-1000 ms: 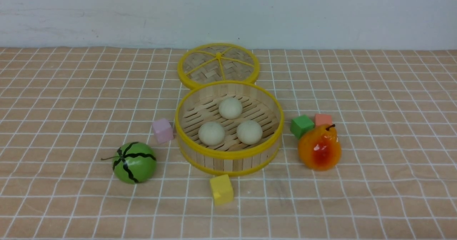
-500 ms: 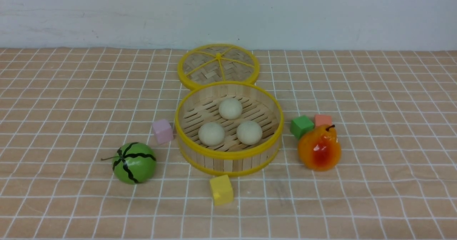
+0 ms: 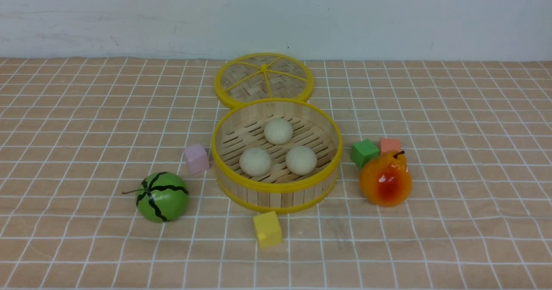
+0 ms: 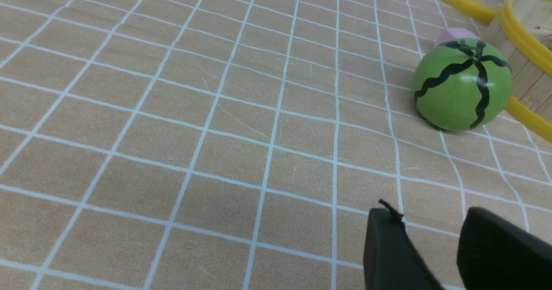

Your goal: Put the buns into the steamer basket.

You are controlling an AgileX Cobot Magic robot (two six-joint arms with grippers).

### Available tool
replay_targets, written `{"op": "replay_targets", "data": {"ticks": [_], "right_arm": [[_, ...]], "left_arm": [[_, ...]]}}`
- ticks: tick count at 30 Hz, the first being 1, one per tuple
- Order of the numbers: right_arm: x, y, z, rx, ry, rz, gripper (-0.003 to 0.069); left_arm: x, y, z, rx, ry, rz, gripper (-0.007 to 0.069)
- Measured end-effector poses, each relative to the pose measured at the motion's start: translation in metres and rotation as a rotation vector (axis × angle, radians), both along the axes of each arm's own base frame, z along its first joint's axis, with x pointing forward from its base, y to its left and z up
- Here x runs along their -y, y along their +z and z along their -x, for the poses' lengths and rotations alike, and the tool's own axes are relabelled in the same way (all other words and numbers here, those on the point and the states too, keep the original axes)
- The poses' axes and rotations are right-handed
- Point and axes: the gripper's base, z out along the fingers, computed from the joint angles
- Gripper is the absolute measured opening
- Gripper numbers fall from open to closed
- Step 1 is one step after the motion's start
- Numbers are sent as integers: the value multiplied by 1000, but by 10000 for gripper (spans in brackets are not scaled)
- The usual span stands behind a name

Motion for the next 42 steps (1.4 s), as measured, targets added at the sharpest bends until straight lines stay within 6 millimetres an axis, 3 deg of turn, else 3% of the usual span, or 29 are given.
{"op": "replay_targets", "data": {"ticks": [42], "right_arm": [[0, 0, 0, -8, -2, 0, 106]], "left_arm": [[0, 0, 0, 0, 0, 0, 238]]}}
